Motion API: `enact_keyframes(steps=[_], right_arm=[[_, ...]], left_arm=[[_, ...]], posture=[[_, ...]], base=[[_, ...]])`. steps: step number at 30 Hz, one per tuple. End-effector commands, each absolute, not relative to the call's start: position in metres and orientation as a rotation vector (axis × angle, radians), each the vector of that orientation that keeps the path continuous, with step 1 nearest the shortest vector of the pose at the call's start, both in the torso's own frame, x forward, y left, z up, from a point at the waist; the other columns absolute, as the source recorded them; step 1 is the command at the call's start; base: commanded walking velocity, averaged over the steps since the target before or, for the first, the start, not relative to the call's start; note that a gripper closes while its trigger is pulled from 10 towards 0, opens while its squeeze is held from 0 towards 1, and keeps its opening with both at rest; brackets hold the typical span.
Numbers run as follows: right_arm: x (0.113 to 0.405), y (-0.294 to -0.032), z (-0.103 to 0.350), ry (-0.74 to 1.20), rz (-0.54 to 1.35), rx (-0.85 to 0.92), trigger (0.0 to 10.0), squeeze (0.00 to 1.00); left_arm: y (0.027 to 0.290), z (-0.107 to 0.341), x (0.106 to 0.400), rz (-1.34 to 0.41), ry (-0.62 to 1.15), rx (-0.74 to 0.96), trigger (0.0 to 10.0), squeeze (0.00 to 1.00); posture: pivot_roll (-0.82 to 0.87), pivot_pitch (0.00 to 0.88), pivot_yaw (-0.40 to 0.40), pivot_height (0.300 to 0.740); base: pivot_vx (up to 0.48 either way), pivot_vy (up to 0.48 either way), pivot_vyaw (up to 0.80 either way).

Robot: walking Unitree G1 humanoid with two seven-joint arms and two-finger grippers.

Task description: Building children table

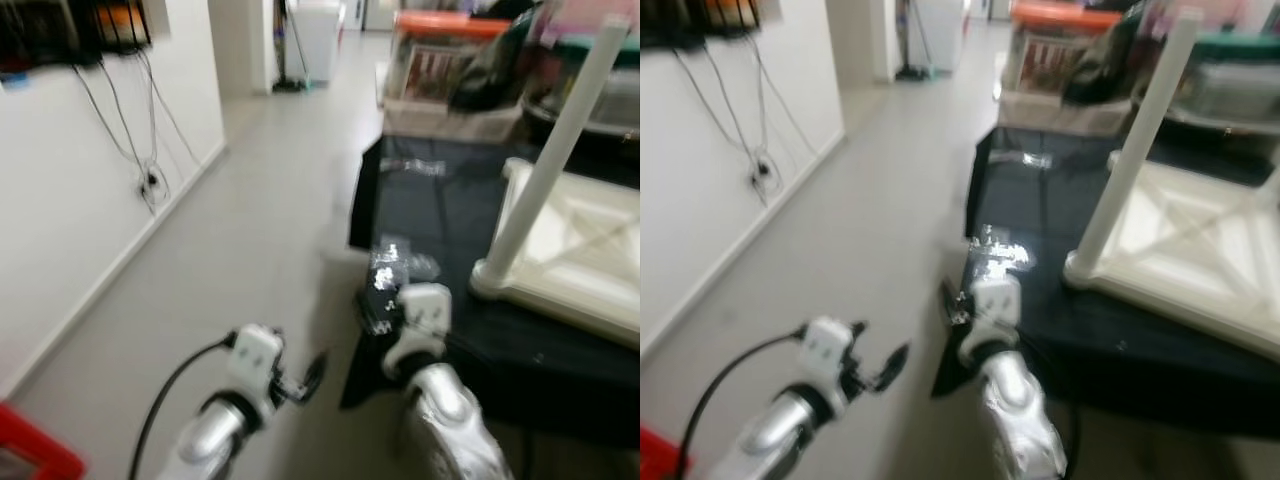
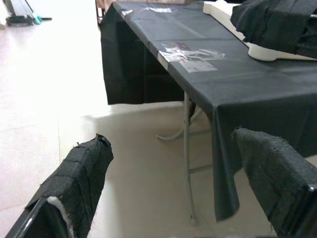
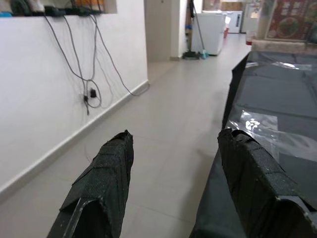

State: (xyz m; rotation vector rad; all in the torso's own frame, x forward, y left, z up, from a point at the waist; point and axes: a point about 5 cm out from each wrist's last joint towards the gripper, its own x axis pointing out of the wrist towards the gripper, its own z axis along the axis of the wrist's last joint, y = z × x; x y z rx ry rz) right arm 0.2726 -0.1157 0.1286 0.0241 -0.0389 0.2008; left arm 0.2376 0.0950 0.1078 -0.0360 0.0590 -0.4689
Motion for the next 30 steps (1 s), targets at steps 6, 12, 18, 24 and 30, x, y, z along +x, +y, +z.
enact_keyframes(steps=[6, 12, 18, 24, 30], right_arm=[[0.272, -0.119, 0.122, -0.005, 0.185, 0.01, 10.0, 0.0], [0.273, -0.12, 0.12, 0.005, 0.183, 0.005, 10.0, 0.0], [0.272, -0.119, 0.119, 0.007, 0.184, 0.004, 10.0, 0.0], [0.272, -0.119, 0.119, 0.005, 0.185, 0.004, 10.0, 0.0], [0.277, -0.12, 0.132, -0.07, 0.159, 0.011, 10.0, 0.0]], left_arm=[[0.091, 0.109, 0.237, -0.488, 0.061, -0.032, 10.0, 0.0], [0.09, 0.109, 0.237, -0.496, 0.064, -0.031, 10.0, 0.0], [0.09, 0.108, 0.236, -0.499, 0.067, -0.03, 10.0, 0.0], [0.089, 0.107, 0.235, -0.505, 0.07, -0.032, 10.0, 0.0], [0.088, 0.106, 0.236, -0.515, 0.083, -0.033, 10.0, 0.0]], posture=[[0.08, 0.049, -0.04, 0.74], [0.08, 0.048, -0.043, 0.74], [0.08, 0.044, -0.042, 0.74], [0.08, 0.039, -0.041, 0.74], [0.08, 0.037, -0.043, 0.74]], base=[[0.322, 0.0, 0.0], [0.347, 0.0, 0.0], [0.351, 0.0, 0.0], [0.351, 0.0, 0.0], [0.0, 0.0, 0.0]])
